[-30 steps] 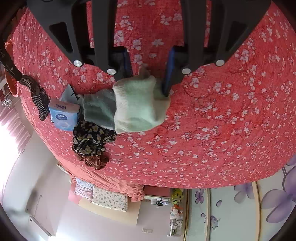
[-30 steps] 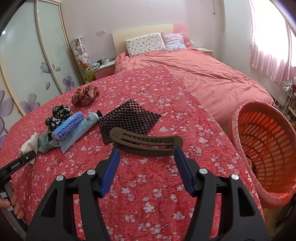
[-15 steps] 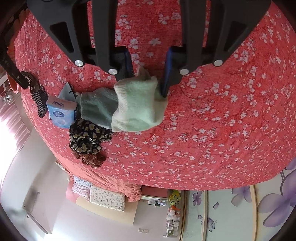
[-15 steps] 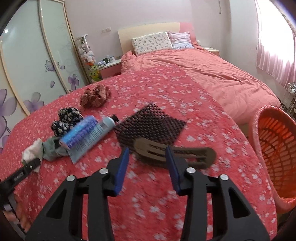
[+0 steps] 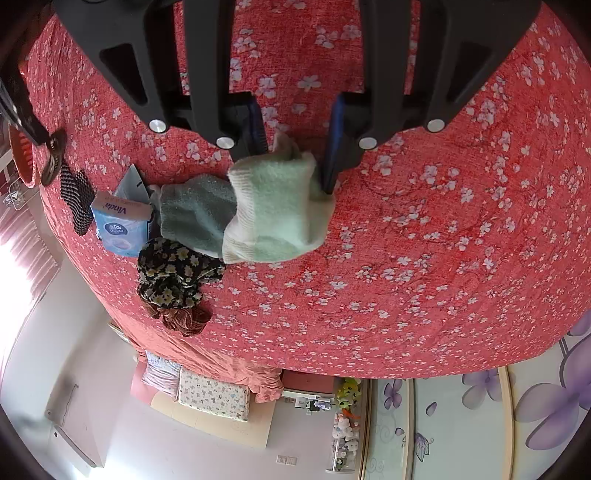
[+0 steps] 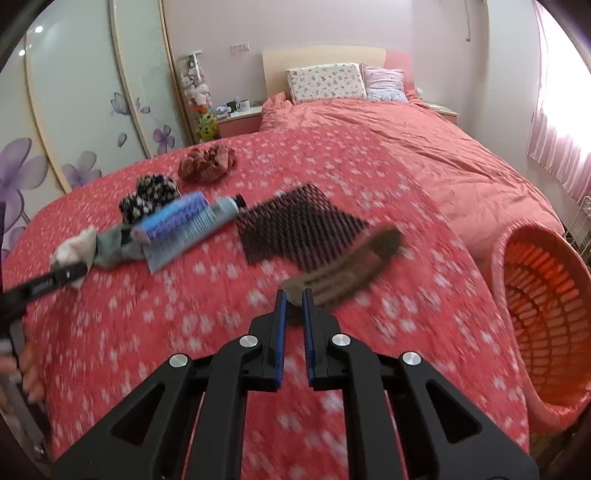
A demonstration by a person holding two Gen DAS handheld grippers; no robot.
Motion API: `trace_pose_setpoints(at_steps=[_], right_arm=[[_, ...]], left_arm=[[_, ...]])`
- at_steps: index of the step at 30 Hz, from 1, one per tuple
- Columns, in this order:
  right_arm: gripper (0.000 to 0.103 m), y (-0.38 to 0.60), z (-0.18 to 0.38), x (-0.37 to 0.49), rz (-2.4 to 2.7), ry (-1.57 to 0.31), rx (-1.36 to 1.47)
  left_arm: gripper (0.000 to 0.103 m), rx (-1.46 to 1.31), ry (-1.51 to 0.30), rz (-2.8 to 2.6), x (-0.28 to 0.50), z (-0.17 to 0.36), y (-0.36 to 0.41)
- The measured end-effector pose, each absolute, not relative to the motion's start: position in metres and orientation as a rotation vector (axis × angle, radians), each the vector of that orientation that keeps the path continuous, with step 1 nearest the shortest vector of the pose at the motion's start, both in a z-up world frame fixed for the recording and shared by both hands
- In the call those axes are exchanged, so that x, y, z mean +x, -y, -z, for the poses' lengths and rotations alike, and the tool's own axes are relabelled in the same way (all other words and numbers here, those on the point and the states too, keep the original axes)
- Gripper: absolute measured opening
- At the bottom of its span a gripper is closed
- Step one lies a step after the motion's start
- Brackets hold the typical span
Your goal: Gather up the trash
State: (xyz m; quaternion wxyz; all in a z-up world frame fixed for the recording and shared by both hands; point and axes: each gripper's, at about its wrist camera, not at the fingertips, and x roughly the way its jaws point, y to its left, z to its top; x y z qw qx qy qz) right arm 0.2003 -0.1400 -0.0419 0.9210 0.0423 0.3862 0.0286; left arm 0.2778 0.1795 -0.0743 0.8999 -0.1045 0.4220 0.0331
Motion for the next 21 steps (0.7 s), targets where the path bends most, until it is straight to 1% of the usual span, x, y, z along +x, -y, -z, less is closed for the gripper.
trace_pose_setpoints(at_steps=[5, 7, 8, 9, 12, 18, 20, 21], right_arm=[[0.009, 0.165, 0.044, 0.184, -0.012, -0.825, 0.138], [0.014, 0.171, 0.041, 0.182, -0.002, -0.821, 0.183], [0.018, 0.171, 0.040, 0.182, -0.001, -0.817, 0.199], [0.021, 0.169, 0.038, 0.185, 0.003, -0.810, 0.220], [0.021, 0.155, 0.033, 0.195, 0.003, -0.791, 0.230], [0.020, 0.121, 0.028, 0.219, -0.021, -0.756, 0.149], [0.015, 0.117, 0.034, 0.228, -0.009, -0.778, 0.107], [0.014, 0.117, 0.038, 0.230, -0.001, -0.799, 0.091]], left_arm=[[0.029, -0.215, -0.874, -0.069, 0.278, 0.074, -0.180], [0.029, -0.216, -0.873, -0.069, 0.278, 0.074, -0.179], [0.029, -0.216, -0.873, -0.069, 0.277, 0.074, -0.180], [0.029, -0.217, -0.873, -0.068, 0.278, 0.074, -0.179], [0.029, -0.221, -0.873, -0.067, 0.278, 0.074, -0.179], [0.029, -0.210, -0.875, -0.072, 0.278, 0.074, -0.177], [0.029, -0.206, -0.876, -0.074, 0.278, 0.074, -0.176], [0.029, -0.206, -0.876, -0.074, 0.278, 0.074, -0.176]])
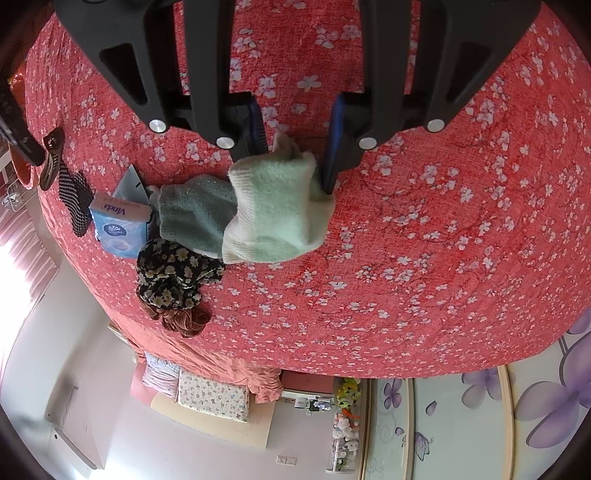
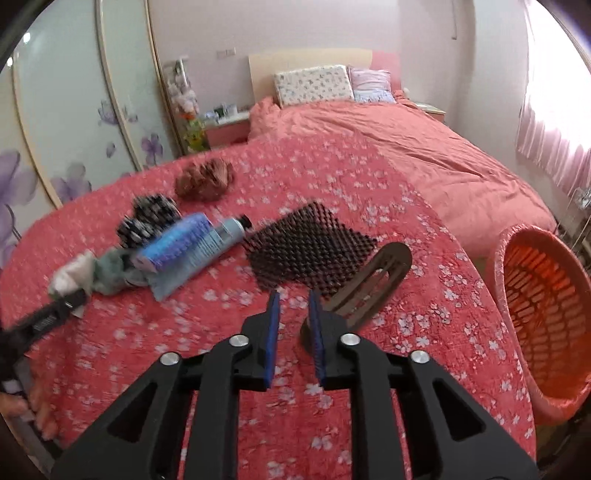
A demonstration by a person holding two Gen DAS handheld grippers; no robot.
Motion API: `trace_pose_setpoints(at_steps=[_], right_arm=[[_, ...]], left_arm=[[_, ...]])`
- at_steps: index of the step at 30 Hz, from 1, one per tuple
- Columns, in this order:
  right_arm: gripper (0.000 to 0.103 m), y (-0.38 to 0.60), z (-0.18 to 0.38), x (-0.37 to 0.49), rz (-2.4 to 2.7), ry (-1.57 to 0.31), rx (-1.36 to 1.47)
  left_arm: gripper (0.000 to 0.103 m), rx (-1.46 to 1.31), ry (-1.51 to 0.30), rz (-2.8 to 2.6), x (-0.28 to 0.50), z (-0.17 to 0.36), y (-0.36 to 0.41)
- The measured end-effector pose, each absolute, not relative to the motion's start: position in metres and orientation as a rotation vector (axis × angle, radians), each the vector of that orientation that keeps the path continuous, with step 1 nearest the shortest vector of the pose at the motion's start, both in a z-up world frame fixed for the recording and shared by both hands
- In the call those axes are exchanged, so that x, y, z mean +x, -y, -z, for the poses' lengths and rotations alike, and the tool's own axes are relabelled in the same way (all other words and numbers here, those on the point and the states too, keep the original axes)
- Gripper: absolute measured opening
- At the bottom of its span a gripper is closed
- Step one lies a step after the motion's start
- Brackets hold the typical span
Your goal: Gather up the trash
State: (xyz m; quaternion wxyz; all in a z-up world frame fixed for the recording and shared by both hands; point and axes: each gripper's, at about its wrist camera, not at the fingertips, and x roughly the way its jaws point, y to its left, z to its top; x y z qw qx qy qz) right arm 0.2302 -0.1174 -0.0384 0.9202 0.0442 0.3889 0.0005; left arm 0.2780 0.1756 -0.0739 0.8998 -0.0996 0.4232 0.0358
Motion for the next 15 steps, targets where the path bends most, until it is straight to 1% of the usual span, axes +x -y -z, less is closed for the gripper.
trace_pose_setpoints(at_steps=[2, 5, 9, 10, 12, 13, 15], right_arm=[[0.011, 0.122, 0.041, 0.226, 0.017, -0.811, 0.072], [0.011, 0.136, 0.039, 0.213, 0.046, -0.810, 0.055], [0.013, 0.157, 0.035, 0.203, 0.048, -0.799, 0.128], [0.016, 0.159, 0.034, 0.203, 0.044, -0.795, 0.150], [0.040, 0.161, 0.035, 0.206, 0.058, -0.796, 0.180], [0.042, 0.162, 0.036, 0.209, 0.072, -0.796, 0.200], [0.042, 0.159, 0.039, 0.216, 0.074, -0.808, 0.215]], left_arm=[[0.029, -0.209, -0.875, -0.073, 0.278, 0.074, -0.176], [0.029, -0.210, -0.875, -0.072, 0.279, 0.074, -0.175], [0.029, -0.208, -0.875, -0.073, 0.279, 0.074, -0.174], [0.029, -0.210, -0.875, -0.073, 0.279, 0.074, -0.175], [0.029, -0.211, -0.875, -0.072, 0.279, 0.074, -0.174], [0.029, -0.212, -0.875, -0.072, 0.278, 0.074, -0.174], [0.029, -0.213, -0.875, -0.072, 0.278, 0.074, -0.174]])
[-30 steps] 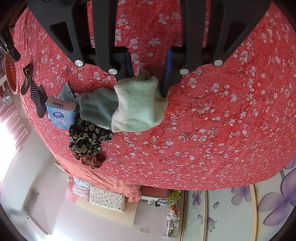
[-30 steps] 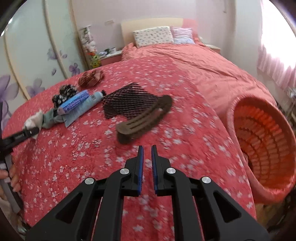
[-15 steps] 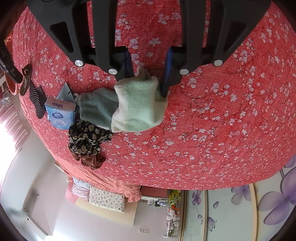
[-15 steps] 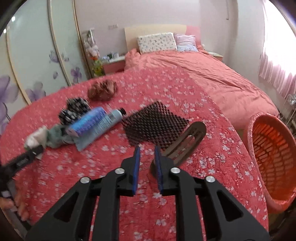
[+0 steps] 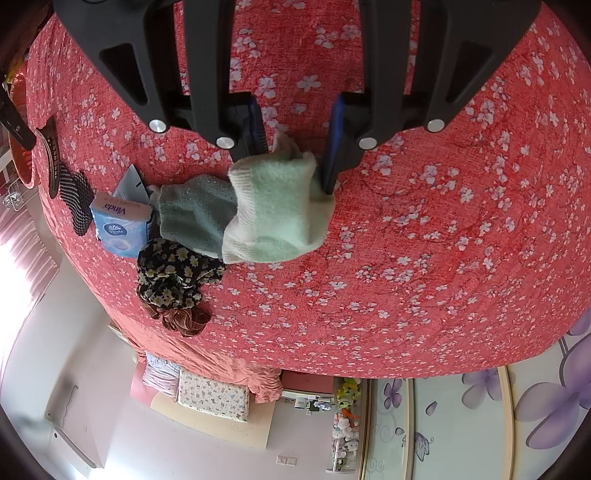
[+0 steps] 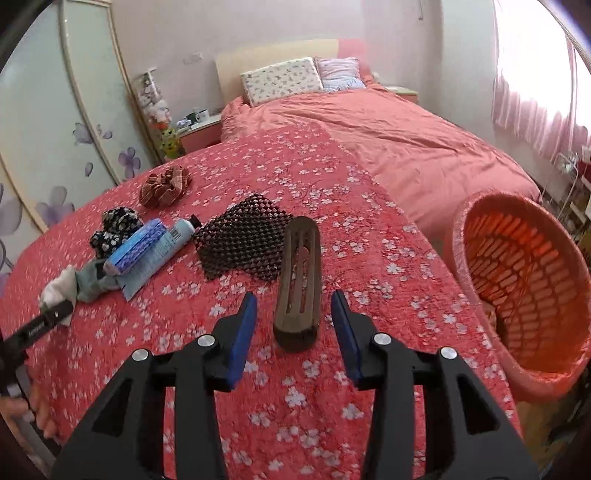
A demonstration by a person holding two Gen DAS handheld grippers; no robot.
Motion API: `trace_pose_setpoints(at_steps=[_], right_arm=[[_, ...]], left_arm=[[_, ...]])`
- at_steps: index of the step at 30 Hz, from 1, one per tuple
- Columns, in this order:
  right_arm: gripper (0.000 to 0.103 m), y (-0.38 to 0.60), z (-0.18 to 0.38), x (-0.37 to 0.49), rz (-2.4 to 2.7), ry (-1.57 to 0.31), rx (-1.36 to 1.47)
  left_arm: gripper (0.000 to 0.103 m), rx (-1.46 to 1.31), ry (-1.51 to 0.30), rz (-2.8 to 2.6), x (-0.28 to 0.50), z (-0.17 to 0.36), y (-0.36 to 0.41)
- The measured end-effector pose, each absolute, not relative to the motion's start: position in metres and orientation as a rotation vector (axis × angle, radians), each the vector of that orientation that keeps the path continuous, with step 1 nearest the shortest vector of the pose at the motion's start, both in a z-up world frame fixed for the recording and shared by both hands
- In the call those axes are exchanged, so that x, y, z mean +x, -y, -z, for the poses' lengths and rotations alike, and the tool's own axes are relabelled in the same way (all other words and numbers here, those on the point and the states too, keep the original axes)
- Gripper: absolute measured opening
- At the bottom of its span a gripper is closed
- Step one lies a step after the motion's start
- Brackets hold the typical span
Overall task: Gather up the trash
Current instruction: 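Lift the brown comb with the right tool while the left tool holds the sock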
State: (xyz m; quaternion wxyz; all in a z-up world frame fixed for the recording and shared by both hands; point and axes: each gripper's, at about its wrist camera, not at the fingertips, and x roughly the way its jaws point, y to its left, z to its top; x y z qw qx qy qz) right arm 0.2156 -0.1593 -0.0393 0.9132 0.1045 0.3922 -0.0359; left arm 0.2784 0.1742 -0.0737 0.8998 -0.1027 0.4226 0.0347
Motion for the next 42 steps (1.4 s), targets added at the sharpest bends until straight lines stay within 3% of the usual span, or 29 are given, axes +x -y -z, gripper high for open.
trace_pose_setpoints(at_steps=[10, 14, 19, 26, 32, 33, 35, 42], right_arm=[[0.042, 0.154, 0.059, 0.231, 0.129, -0.872, 0.156], [0.033, 0.153, 0.059, 0.228, 0.131, -0.875, 0.135], [0.033, 0.156, 0.057, 0.224, 0.122, -0.870, 0.136], [0.033, 0.157, 0.047, 0.215, 0.114, -0.829, 0.117], [0.033, 0.161, 0.050, 0.216, 0.100, -0.845, 0.144], [0.033, 0.162, 0.051, 0.215, 0.097, -0.845, 0.147], [0.033, 0.162, 0.050, 0.214, 0.093, -0.844, 0.151], [0.033, 0.169, 0.041, 0.206, 0.087, -0.817, 0.170]], left_arm=[[0.029, -0.214, -0.874, -0.071, 0.278, 0.074, -0.174], [0.029, -0.215, -0.874, -0.071, 0.278, 0.074, -0.174], [0.029, -0.212, -0.874, -0.072, 0.278, 0.074, -0.174], [0.040, -0.230, -0.860, -0.036, 0.274, 0.073, -0.176], [0.042, -0.211, -0.841, -0.043, 0.274, 0.068, -0.176], [0.040, -0.207, -0.839, -0.041, 0.275, 0.067, -0.175], [0.023, -0.211, -0.837, -0.030, 0.277, 0.066, -0.174], [0.016, -0.224, -0.785, -0.002, 0.270, 0.052, -0.177]])
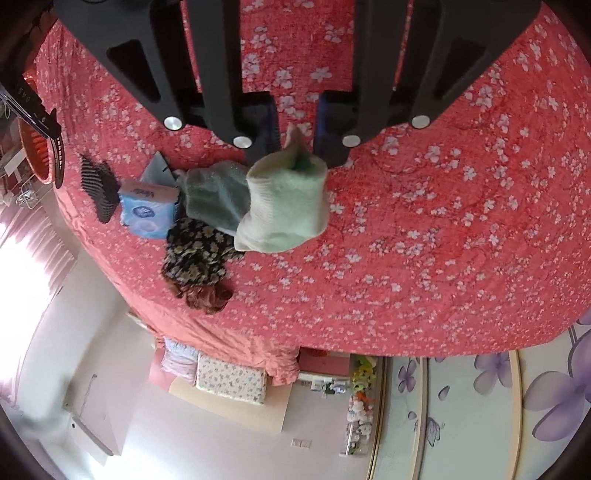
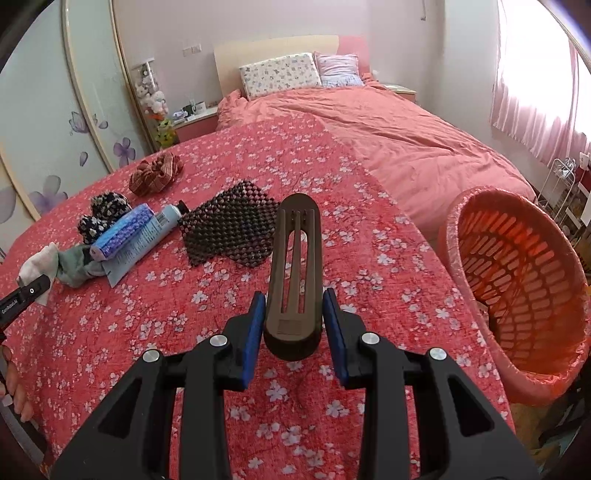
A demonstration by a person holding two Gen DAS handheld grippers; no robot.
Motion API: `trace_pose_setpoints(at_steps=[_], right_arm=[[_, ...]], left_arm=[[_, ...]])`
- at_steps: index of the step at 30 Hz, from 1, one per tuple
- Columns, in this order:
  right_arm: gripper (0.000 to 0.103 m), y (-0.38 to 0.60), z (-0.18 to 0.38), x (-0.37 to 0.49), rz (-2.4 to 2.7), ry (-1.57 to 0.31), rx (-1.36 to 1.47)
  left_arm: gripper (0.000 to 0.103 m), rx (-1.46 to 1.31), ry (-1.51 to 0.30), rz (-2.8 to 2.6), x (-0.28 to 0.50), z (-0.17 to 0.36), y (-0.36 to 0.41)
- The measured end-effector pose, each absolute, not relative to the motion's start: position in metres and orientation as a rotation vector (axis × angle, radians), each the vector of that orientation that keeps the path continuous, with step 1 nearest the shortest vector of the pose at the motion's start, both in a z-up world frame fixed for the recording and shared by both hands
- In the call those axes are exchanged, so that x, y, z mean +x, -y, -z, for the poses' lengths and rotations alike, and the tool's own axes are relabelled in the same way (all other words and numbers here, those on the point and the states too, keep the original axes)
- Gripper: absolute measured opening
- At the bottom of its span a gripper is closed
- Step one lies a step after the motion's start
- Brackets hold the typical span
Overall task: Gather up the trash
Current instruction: 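Lift the brown comb with the right tool while the left tool holds the sock, then carry sock and comb over the orange basket and open both tools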
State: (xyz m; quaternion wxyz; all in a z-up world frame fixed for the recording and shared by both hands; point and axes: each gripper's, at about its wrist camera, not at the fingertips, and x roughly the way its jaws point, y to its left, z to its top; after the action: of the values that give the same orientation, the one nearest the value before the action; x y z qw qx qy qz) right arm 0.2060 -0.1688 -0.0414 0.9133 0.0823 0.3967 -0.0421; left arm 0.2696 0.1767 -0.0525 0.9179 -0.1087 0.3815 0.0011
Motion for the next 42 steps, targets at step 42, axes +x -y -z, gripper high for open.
trace_pose_setpoints(at_steps=[42], right_arm=[[0.033, 0.317, -0.027, 0.117, 0.307, -0.495, 0.277]], left_arm=[[0.016, -0.098, -0.709, 0.587, 0.217, -0.033, 0.118]])
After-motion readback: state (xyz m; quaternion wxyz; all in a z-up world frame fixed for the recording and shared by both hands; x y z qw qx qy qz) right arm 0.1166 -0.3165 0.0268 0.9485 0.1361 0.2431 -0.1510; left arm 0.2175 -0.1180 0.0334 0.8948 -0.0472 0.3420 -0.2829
